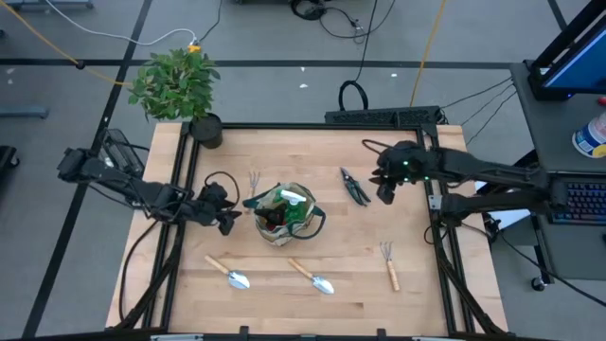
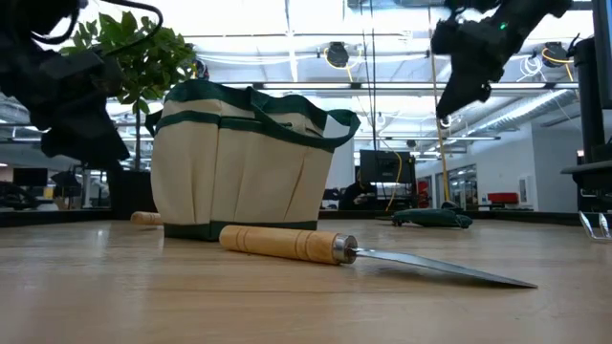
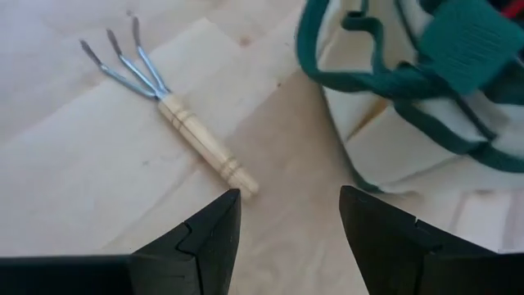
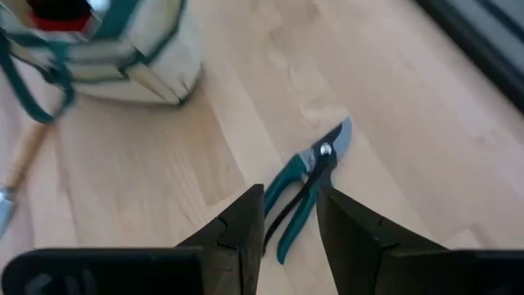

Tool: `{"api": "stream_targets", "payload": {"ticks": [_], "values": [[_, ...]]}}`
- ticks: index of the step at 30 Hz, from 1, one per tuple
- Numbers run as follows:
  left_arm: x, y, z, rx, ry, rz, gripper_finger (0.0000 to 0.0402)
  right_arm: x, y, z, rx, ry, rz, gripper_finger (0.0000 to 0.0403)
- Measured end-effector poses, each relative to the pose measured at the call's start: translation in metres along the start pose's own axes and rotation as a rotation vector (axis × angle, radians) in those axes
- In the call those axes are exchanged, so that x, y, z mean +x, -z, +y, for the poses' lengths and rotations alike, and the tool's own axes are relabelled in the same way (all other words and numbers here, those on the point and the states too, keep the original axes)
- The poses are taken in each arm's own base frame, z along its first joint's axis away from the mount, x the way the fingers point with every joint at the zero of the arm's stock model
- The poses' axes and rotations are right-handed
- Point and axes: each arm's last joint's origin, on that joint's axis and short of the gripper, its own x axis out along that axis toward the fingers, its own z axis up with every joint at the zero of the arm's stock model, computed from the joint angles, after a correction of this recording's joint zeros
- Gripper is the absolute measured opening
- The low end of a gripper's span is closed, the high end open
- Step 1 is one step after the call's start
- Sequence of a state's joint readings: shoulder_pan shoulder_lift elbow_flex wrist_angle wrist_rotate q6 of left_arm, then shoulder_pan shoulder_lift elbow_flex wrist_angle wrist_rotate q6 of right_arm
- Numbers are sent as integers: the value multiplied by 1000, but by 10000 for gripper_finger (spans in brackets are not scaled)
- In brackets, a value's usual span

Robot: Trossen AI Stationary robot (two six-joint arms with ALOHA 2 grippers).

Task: Pick & Place Garden tools in Gardening bag
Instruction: Put the top brown hand rake into the gardening bag

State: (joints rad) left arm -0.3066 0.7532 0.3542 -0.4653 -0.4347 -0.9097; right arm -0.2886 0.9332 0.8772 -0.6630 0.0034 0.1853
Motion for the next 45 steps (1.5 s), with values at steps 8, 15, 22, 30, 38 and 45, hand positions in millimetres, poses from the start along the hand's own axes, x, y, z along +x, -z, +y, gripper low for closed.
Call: {"api": "stream_targets", "payload": {"ticks": [8,15,22,30,38,45], "values": [[11,-11,12,28,-59,33,214,-45,9,-2,27,-39,-191,105],[26,-20,16,46,-61,71,214,-54,39,-7,105,-78,-320,105],[42,-25,25,38,-94,117,214,-44,62,-12,176,-133,-458,105],[57,-34,37,-85,-129,116,214,-33,74,-14,200,-153,-497,105],[66,-35,40,-148,-112,147,214,-33,73,-14,217,-158,-501,105],[78,-32,40,-190,-131,165,214,-35,70,-13,216,-169,-537,105]]}}
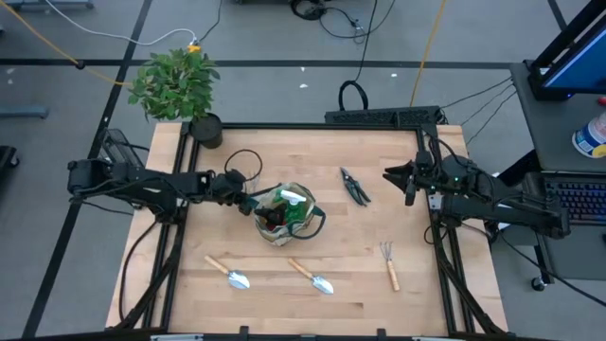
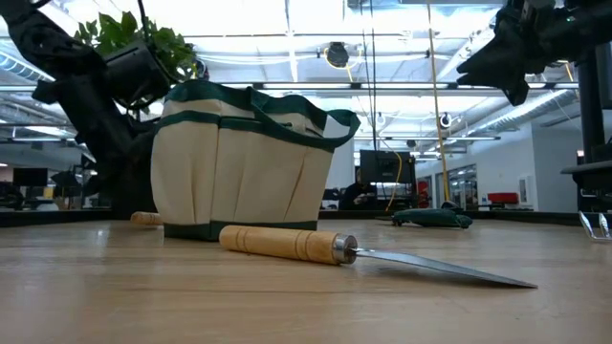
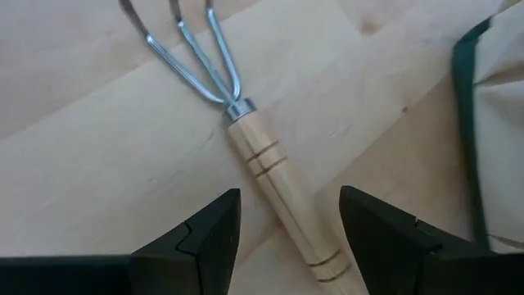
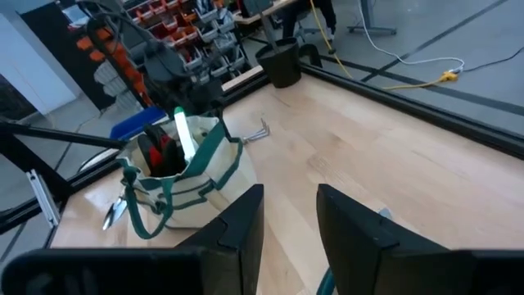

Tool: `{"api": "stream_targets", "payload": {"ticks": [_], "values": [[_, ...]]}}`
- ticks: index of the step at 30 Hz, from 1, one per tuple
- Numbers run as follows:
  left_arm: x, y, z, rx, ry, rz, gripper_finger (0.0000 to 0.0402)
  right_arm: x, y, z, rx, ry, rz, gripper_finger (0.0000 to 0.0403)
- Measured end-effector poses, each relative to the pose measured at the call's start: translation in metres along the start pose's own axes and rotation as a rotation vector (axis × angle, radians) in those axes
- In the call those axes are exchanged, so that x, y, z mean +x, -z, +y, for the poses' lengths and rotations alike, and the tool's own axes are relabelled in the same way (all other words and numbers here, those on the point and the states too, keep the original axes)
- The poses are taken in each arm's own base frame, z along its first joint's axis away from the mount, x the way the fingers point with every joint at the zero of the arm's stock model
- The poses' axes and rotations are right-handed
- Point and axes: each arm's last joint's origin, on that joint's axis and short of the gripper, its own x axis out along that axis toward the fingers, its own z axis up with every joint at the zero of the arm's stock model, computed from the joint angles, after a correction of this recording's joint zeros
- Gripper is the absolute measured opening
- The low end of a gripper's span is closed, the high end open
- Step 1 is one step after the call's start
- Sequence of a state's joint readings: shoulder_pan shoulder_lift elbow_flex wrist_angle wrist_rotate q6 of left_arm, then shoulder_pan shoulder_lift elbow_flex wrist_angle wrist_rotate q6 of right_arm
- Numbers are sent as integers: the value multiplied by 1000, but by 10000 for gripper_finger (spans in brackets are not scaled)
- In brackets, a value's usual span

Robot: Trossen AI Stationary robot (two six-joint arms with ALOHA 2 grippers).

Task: Pick & Place Garden tools in Gardening bag
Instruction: Put the top brown hand rake into the gardening bag

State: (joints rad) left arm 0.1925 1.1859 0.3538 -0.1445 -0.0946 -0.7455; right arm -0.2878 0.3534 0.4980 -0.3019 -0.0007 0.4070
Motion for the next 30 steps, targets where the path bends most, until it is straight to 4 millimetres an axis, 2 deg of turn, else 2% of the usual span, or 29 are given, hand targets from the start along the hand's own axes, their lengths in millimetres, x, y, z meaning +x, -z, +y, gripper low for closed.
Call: {"api": "stream_targets", "payload": {"ticks": [10,13,19,25,30], "values": [[13,4,3,-10,-63,53,204,0,-1,0,0,-4,-9,105],[14,6,4,-9,-79,67,167,0,-1,1,0,-6,-15,105],[13,8,7,-21,-109,86,63,0,-3,1,1,-13,-31,105],[11,10,7,-55,-94,117,61,0,-4,2,0,-16,-38,105],[-1,13,8,-124,-77,207,61,0,-4,2,0,-17,-38,105]]}}
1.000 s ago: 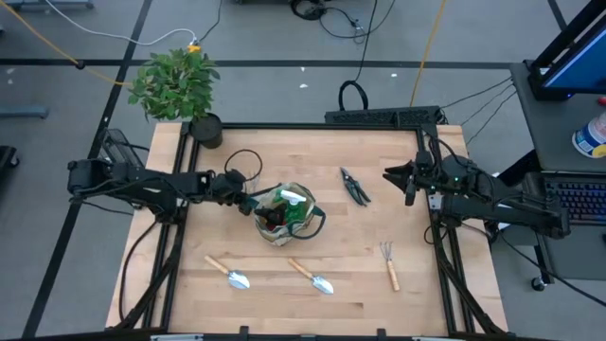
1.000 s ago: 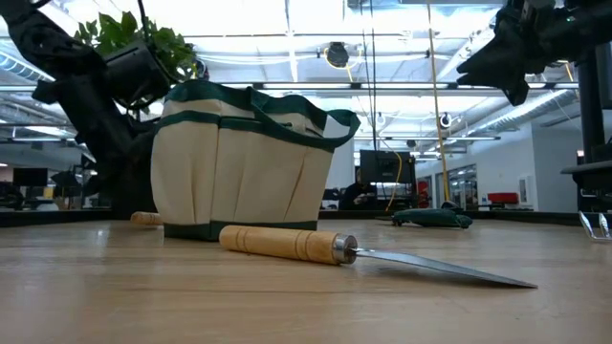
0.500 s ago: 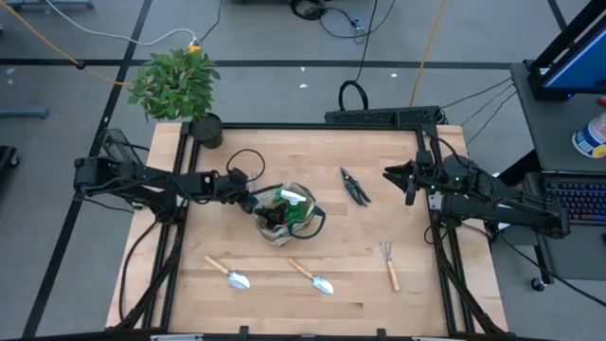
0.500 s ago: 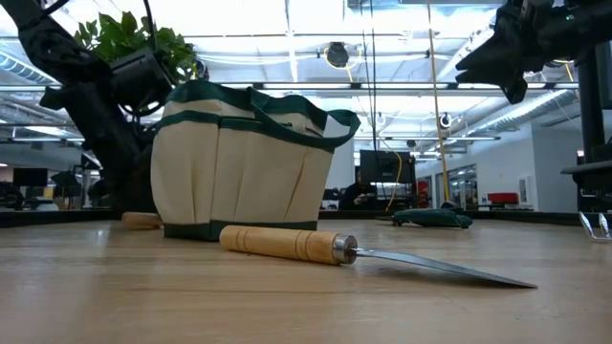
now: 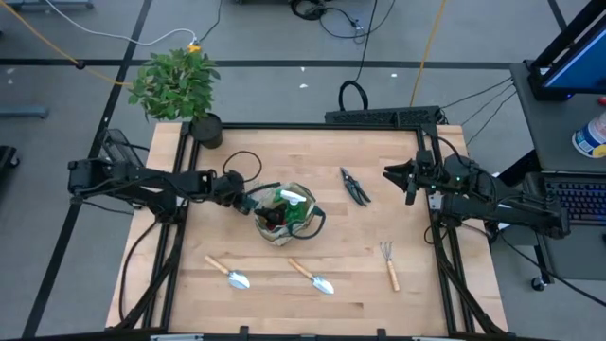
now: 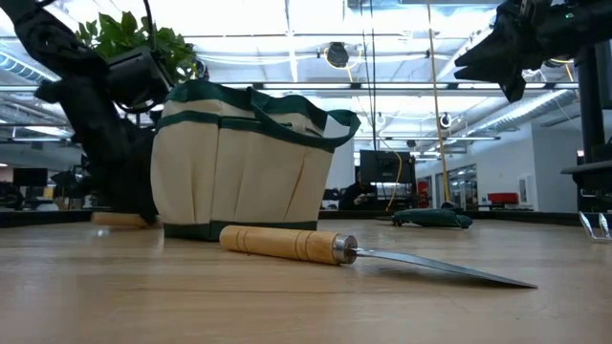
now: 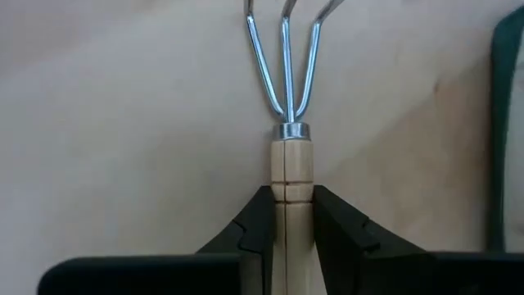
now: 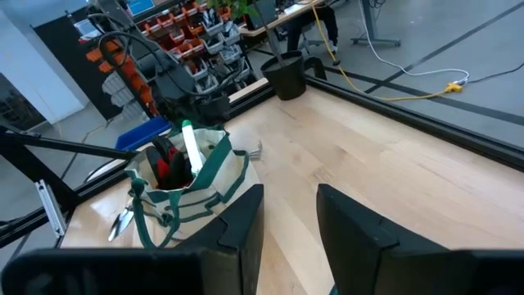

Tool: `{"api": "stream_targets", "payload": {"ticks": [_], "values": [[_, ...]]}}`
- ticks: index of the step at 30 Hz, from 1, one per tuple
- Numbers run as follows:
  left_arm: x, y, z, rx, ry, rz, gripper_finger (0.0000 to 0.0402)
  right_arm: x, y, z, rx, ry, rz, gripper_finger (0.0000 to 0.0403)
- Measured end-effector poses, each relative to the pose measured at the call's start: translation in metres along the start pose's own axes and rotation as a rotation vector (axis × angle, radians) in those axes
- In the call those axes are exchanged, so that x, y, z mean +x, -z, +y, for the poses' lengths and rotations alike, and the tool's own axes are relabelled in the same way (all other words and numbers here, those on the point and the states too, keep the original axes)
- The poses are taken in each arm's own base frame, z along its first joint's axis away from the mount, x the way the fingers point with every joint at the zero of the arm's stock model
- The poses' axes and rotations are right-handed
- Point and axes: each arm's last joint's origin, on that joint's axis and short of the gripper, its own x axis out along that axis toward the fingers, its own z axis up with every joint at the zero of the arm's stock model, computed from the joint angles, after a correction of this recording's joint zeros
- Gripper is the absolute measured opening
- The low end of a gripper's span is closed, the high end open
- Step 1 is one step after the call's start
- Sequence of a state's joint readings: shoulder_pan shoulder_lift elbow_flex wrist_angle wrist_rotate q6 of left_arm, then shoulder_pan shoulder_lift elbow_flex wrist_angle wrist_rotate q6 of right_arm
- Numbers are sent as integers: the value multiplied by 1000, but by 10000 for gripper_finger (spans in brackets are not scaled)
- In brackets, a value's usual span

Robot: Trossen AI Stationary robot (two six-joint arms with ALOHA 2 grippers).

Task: Pick & Place Garden tools in Gardening bag
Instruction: Put the top brown hand rake into the gardening bag

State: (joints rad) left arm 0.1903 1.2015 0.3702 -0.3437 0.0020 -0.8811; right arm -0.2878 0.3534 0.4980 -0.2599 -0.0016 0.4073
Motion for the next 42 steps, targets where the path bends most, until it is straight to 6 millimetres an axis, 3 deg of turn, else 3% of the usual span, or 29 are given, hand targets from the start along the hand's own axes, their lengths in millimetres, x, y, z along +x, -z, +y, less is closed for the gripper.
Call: {"api": "stream_targets", "payload": {"ticks": [7,11,22,26,32,42], "values": [[-35,6,7,-74,-104,99,61,0,0,0,0,-2,-1,105],[-62,2,2,-103,-107,72,61,0,-1,0,0,-6,-9,105],[-153,-27,-33,-99,101,-219,61,-1,-12,5,-16,-54,-124,105],[-175,-36,-49,-85,202,-306,61,1,-20,9,-111,-78,-203,105],[-191,-53,-82,-68,412,-398,61,20,-30,21,-259,-213,-288,105],[-183,-82,-140,5,638,-332,61,70,-33,52,-473,-398,-371,105]]}}
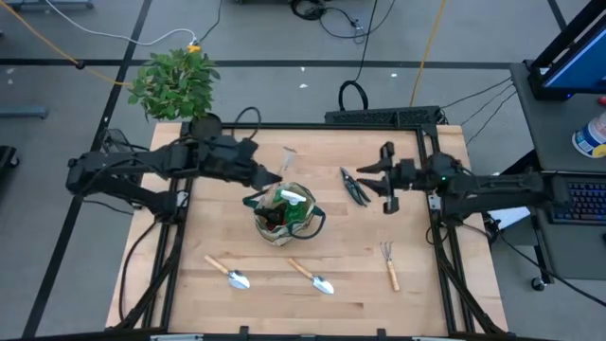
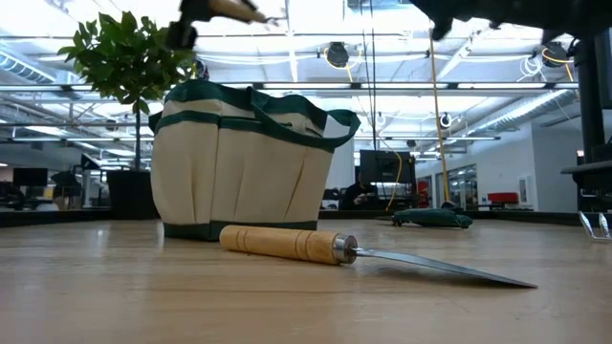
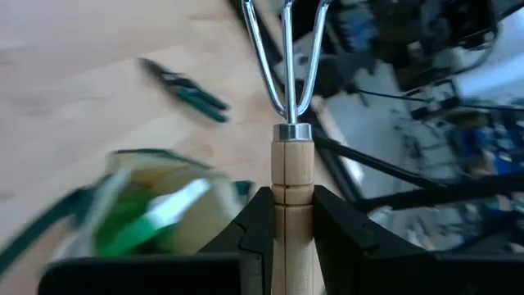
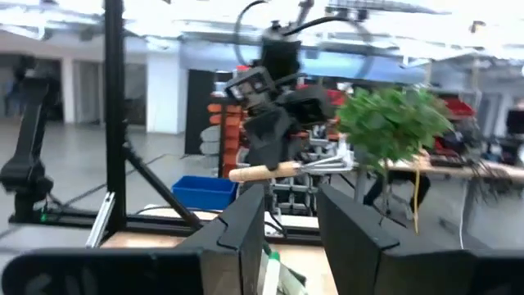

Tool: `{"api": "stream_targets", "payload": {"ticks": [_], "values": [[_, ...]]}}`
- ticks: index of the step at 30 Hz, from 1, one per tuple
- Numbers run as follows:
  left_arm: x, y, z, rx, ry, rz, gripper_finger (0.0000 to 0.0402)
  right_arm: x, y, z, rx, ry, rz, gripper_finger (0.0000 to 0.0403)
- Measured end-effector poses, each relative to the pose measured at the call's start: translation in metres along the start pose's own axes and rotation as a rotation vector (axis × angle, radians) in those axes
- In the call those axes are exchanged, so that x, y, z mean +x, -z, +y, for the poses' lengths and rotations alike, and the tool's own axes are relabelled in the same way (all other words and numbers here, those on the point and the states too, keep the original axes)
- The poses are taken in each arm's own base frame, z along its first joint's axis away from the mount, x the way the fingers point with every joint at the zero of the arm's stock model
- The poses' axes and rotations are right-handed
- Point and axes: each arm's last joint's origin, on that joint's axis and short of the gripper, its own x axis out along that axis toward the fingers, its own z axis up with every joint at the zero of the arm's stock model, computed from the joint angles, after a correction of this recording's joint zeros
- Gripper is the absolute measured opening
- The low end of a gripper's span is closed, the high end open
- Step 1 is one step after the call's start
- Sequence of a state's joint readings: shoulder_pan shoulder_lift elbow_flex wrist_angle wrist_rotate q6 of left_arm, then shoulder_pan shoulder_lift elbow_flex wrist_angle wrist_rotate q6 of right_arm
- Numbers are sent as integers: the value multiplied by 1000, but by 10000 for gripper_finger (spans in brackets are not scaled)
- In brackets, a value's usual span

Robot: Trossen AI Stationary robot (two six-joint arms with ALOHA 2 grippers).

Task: Pick & Place Garden tools in Gardening bag
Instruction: Put the top brown hand rake into the gardening bag

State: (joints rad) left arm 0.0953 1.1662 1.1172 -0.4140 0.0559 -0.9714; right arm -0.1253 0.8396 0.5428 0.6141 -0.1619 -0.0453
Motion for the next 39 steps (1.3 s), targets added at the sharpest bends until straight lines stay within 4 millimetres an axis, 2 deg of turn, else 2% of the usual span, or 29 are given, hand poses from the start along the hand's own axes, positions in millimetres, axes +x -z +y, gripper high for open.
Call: {"api": "stream_targets", "payload": {"ticks": [8,15,26,33,39], "values": [[28,-14,-22,-6,71,69,61,46,-15,13,-229,-91,38,105],[46,-15,-25,-60,100,116,61,74,-15,27,-453,-45,229,120],[57,-20,-17,-166,79,142,61,91,-8,52,-837,111,392,180],[56,-20,-18,-189,88,139,61,100,7,56,-956,166,467,206],[62,-20,-18,-198,96,138,61,113,15,58,-1073,209,438,212]]}}
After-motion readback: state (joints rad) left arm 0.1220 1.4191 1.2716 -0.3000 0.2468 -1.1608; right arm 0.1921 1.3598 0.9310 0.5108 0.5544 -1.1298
